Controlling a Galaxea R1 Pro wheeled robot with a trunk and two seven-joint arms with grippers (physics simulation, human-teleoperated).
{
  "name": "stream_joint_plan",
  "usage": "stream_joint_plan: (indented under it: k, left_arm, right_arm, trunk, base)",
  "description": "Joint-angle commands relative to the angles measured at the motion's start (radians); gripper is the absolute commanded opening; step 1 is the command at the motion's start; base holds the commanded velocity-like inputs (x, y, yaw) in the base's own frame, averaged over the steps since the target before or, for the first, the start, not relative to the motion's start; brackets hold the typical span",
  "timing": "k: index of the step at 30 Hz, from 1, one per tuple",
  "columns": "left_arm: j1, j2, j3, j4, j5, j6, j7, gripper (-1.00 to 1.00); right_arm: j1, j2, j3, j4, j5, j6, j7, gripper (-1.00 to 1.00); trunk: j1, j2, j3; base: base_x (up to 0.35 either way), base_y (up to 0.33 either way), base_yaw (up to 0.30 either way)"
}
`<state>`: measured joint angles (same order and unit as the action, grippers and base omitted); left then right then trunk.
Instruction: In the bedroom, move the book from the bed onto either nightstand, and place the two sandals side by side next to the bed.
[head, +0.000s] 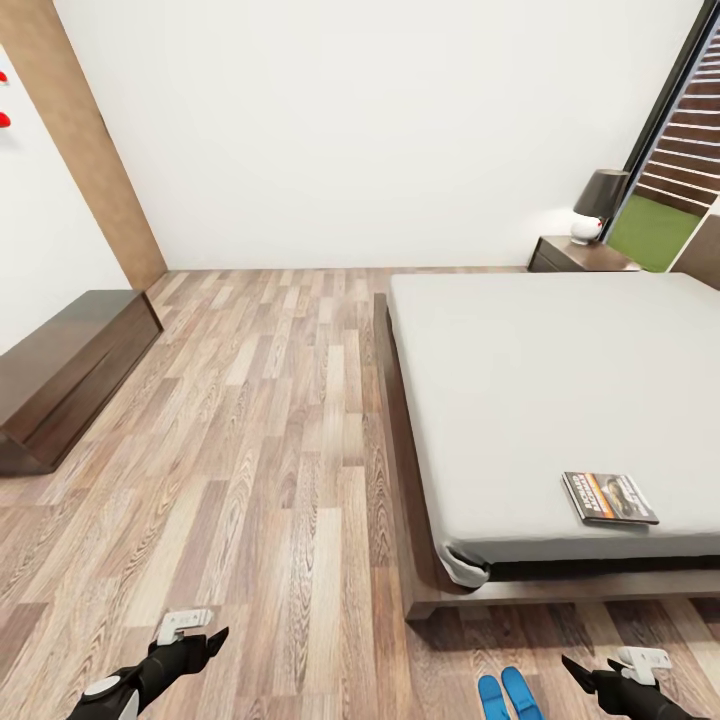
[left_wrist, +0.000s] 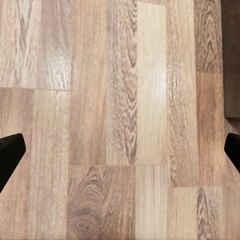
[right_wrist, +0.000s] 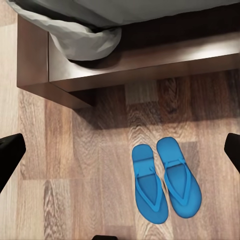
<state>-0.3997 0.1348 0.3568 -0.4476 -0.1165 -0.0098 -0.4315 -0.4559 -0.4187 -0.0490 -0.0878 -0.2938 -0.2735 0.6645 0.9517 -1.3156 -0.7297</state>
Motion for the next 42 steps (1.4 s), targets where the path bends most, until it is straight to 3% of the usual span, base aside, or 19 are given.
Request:
stream_joint_plan:
  k: [1, 42]
  left_arm:
    - [-0.001, -0.001, 0.008, 0.000, -0.011, -0.001, -0.007, 1.00]
    - [-0.001, -0.001, 0.008, 0.000, -0.011, -0.001, -0.007, 1.00]
  right_arm:
    - [-0.001, 0.000, -0.005, 0.002, 0.000, -0.001, 0.006, 1.00]
    - [-0.001, 0.000, -0.005, 0.001, -0.001, 0.000, 0.006, 1.00]
  trunk:
    - [0.000, 0.000, -0.001]
    - [0.000, 0.000, -0.001]
  base:
    - [0.000, 0.000, 0.000]
    - [-0.004, 0.000, 0.000]
